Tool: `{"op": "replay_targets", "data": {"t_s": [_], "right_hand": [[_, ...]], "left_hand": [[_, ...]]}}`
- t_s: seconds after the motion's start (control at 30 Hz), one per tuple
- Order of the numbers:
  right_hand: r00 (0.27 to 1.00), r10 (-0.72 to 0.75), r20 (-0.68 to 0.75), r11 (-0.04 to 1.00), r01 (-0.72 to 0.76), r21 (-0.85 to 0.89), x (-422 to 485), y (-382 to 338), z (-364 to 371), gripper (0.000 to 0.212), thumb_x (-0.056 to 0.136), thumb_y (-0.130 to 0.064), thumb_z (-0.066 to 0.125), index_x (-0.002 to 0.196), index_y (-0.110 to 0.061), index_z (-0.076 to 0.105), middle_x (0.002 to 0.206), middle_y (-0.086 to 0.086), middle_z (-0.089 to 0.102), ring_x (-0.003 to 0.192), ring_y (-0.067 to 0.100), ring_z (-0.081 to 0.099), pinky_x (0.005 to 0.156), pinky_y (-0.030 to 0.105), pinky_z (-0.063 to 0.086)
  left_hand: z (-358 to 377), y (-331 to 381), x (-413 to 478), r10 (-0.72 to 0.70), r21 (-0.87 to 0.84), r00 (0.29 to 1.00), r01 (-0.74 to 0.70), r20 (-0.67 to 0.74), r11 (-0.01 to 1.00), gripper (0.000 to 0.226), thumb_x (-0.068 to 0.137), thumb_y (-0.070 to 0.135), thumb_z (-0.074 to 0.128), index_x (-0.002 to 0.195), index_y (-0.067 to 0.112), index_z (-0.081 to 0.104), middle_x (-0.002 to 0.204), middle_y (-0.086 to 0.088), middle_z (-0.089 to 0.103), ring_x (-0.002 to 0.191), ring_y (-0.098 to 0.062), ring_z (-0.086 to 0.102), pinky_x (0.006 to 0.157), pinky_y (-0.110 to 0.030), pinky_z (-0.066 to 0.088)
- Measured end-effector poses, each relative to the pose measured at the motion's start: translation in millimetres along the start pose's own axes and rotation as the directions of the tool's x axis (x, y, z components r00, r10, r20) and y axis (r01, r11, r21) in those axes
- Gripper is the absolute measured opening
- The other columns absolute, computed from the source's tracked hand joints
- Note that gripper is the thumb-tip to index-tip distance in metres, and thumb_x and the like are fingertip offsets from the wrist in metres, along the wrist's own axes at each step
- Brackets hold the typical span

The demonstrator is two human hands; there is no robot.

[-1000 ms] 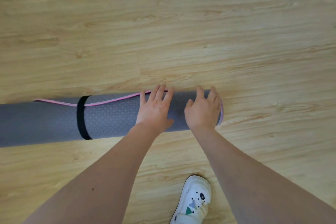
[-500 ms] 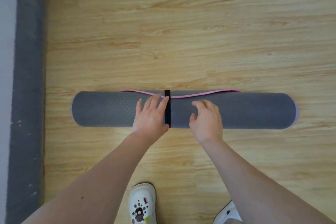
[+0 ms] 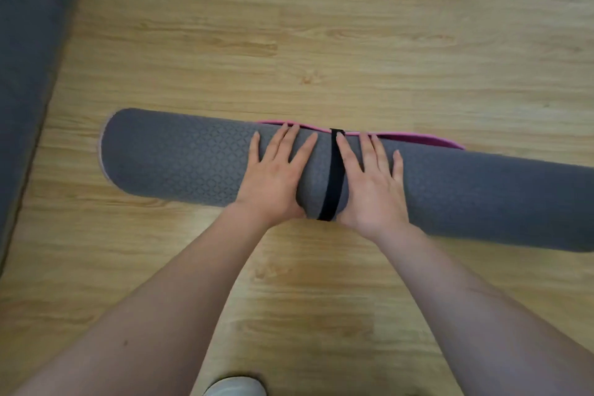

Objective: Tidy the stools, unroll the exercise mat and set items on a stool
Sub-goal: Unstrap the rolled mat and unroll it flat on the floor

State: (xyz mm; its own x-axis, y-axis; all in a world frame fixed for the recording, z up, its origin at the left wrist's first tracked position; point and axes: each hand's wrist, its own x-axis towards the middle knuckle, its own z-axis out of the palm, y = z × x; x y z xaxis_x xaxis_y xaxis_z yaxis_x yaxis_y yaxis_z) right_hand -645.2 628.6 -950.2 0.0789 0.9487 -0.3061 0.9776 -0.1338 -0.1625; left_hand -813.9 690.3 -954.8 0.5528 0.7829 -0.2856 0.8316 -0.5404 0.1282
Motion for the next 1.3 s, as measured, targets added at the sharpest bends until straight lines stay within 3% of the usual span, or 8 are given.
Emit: {"op": "replay_targets", "data": {"t_s": [0.3, 0.4, 0.5, 0.63, 0.73, 0.87, 1.03, 1.3], "right_hand": [[0.939, -0.107, 0.327, 0.986, 0.057, 0.159, 83.8, 28.2, -50.1, 0.129, 0.045, -0.045, 0.088, 0.151, -0.03, 0.016, 0.155, 0.002, 0.028, 0.142, 0.022, 0.026, 0.116, 0.043, 0.023], [0.954, -0.051, 0.295, 0.816, -0.131, 0.564, 84.0, 35.7, -66.1, 0.067, 0.062, -0.042, 0.084, 0.124, -0.032, 0.06, 0.125, -0.001, 0.063, 0.115, 0.015, 0.057, 0.101, 0.034, 0.043], [0.926, 0.367, -0.083, 0.642, -0.188, 0.743, 66.9, 40.5, -56.1, 0.01, 0.076, -0.033, 0.068, 0.083, -0.027, 0.073, 0.074, -0.006, 0.072, 0.083, 0.015, 0.067, 0.074, 0.028, 0.051], [0.918, 0.306, -0.251, 0.869, -0.161, 0.469, 50.4, 48.0, -34.4, 0.017, 0.08, -0.027, 0.063, 0.093, -0.026, 0.073, 0.102, 0.001, 0.069, 0.098, 0.024, 0.062, 0.083, 0.034, 0.05], [0.968, 0.033, 0.249, 0.902, -0.137, 0.41, 51.0, 46.7, -39.7, 0.05, 0.077, -0.056, 0.067, 0.12, -0.031, 0.064, 0.125, -0.004, 0.059, 0.114, 0.019, 0.055, 0.093, 0.033, 0.043], [0.71, -0.15, 0.688, 0.944, -0.103, 0.313, 45.7, 36.9, -41.4, 0.076, 0.065, -0.073, 0.067, 0.132, -0.04, 0.051, 0.134, -0.012, 0.053, 0.12, 0.014, 0.053, 0.104, 0.035, 0.04], [0.602, -0.118, 0.79, 0.979, -0.061, 0.193, 26.4, 18.4, -42.4, 0.111, 0.05, -0.057, 0.086, 0.143, -0.037, 0.029, 0.139, -0.011, 0.045, 0.126, 0.02, 0.048, 0.106, 0.044, 0.04], [0.792, -0.085, 0.605, 0.976, -0.056, 0.211, 16.4, 18.3, -37.5, 0.083, 0.044, -0.048, 0.088, 0.118, -0.032, 0.052, 0.11, -0.009, 0.062, 0.097, 0.015, 0.06, 0.085, 0.033, 0.051]], "left_hand": [[-33.9, -29.5, 64.8, 0.059, -0.118, 0.991, -0.045, 0.12, 0.992, 0.129, 0.041, 0.075, 0.074, 0.148, 0.032, 0.016, 0.155, 0.003, 0.024, 0.141, -0.019, 0.02, 0.113, -0.042, 0.01], [-40.0, -25.8, 55.7, 0.024, -0.215, 0.994, -0.001, 0.104, 0.977, 0.117, 0.046, 0.077, 0.072, 0.145, 0.032, 0.029, 0.145, 0.004, 0.04, 0.134, -0.021, 0.033, 0.11, -0.04, 0.024], [-41.4, -25.8, 37.3, -0.134, -0.51, 0.984, 0.057, -0.116, 0.858, 0.074, 0.061, 0.066, 0.072, 0.124, 0.032, 0.054, 0.106, 0.009, 0.063, 0.104, -0.014, 0.056, 0.091, -0.034, 0.045], [-33.6, -23.9, 22.4, -0.048, -0.404, 0.97, -0.053, -0.237, 0.913, 0.069, 0.067, 0.061, 0.071, 0.126, 0.028, 0.055, 0.122, 0.003, 0.054, 0.119, -0.018, 0.047, 0.101, -0.037, 0.039], [-36.7, -23.6, 25.7, 0.081, -0.483, 0.955, 0.069, 0.285, 0.873, 0.108, 0.052, 0.068, 0.078, 0.143, 0.031, 0.035, 0.145, 0.009, 0.038, 0.135, -0.015, 0.034, 0.11, -0.032, 0.027], [-27.9, -12.3, 26.8, 0.171, -0.313, 0.768, 0.04, 0.618, 0.949, 0.13, 0.03, 0.066, 0.084, 0.143, 0.038, 0.027, 0.136, 0.013, 0.046, 0.126, -0.014, 0.044, 0.104, -0.041, 0.04], [-21.2, -1.7, 2.8, 0.171, -0.293, 0.853, -0.022, 0.493, 0.956, 0.121, 0.025, 0.063, 0.083, 0.134, 0.035, 0.036, 0.118, 0.01, 0.053, 0.109, -0.014, 0.054, 0.093, -0.036, 0.048], [-10.1, 1.0, -9.8, 0.158, -0.072, 0.981, -0.15, 0.115, 0.986, 0.089, 0.032, 0.073, 0.069, 0.108, 0.03, 0.051, 0.094, 0.01, 0.063, 0.085, -0.018, 0.06, 0.065, -0.031, 0.044]]}}
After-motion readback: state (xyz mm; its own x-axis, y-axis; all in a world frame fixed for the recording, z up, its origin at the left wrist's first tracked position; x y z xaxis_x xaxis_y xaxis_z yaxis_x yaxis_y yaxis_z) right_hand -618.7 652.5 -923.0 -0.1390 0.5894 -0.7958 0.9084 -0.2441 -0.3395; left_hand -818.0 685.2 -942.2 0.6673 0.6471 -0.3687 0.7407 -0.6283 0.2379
